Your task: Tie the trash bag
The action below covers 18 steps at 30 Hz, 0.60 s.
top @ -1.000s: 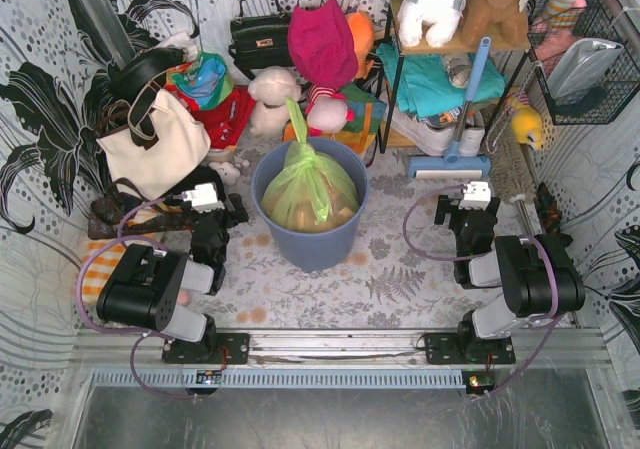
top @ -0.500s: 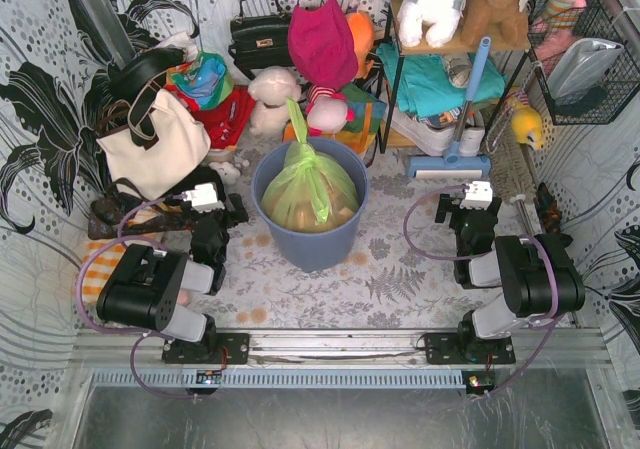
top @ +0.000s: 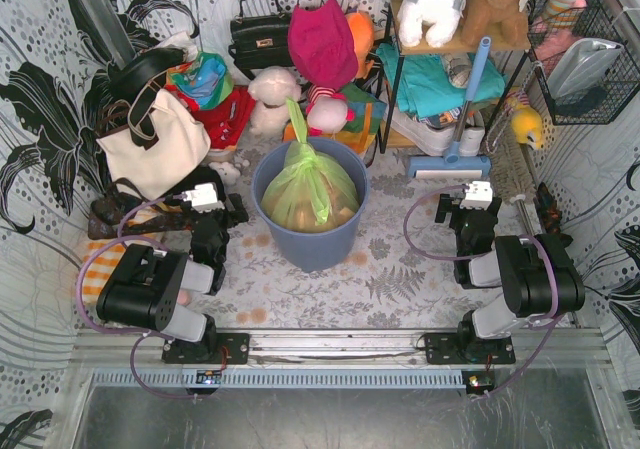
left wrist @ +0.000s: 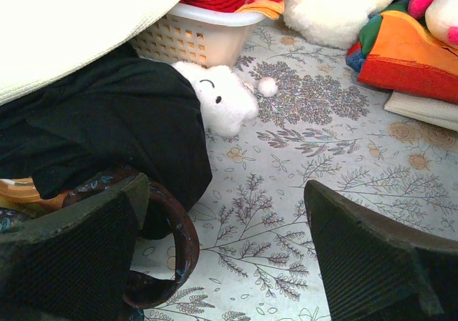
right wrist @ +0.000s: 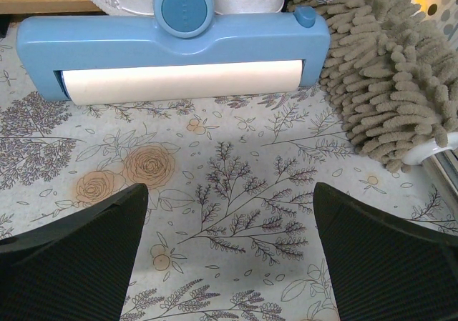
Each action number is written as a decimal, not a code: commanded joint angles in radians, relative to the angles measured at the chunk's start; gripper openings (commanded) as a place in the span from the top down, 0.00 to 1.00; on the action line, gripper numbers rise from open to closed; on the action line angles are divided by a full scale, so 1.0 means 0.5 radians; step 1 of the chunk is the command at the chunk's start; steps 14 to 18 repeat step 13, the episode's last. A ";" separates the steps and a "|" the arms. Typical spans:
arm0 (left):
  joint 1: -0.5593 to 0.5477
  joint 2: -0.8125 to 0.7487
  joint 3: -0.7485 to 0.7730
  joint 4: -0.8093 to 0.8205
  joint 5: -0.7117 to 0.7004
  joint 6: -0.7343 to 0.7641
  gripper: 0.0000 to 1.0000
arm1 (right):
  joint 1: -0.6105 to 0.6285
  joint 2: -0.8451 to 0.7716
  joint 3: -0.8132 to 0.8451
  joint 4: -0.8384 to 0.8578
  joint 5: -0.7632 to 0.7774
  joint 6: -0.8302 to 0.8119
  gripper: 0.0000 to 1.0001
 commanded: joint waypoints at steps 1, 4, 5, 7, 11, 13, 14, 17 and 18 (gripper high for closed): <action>0.018 -0.006 0.010 0.112 0.009 0.023 0.02 | -0.007 0.014 -0.013 0.101 0.024 0.036 0.03; 0.018 -0.005 0.010 0.111 0.009 0.026 0.02 | -0.007 0.014 -0.014 0.101 0.024 0.034 0.03; 0.017 -0.005 0.012 0.108 0.009 0.026 0.02 | -0.007 0.014 -0.014 0.101 0.024 0.036 0.03; 0.017 -0.004 0.011 0.107 0.009 0.025 0.02 | -0.007 0.014 -0.015 0.101 0.023 0.033 0.03; 0.063 -0.004 0.065 0.005 0.117 0.014 0.02 | -0.007 0.014 -0.014 0.098 0.015 0.036 0.03; 0.069 -0.005 0.043 0.043 0.113 0.017 0.02 | -0.007 0.012 -0.009 0.095 0.013 0.039 0.03; 0.069 -0.005 0.043 0.043 0.113 0.017 0.02 | -0.007 0.012 -0.009 0.095 0.013 0.039 0.03; 0.069 -0.005 0.043 0.043 0.113 0.017 0.02 | -0.007 0.012 -0.009 0.095 0.013 0.039 0.03; 0.069 -0.005 0.043 0.043 0.113 0.017 0.02 | -0.007 0.012 -0.009 0.095 0.013 0.039 0.03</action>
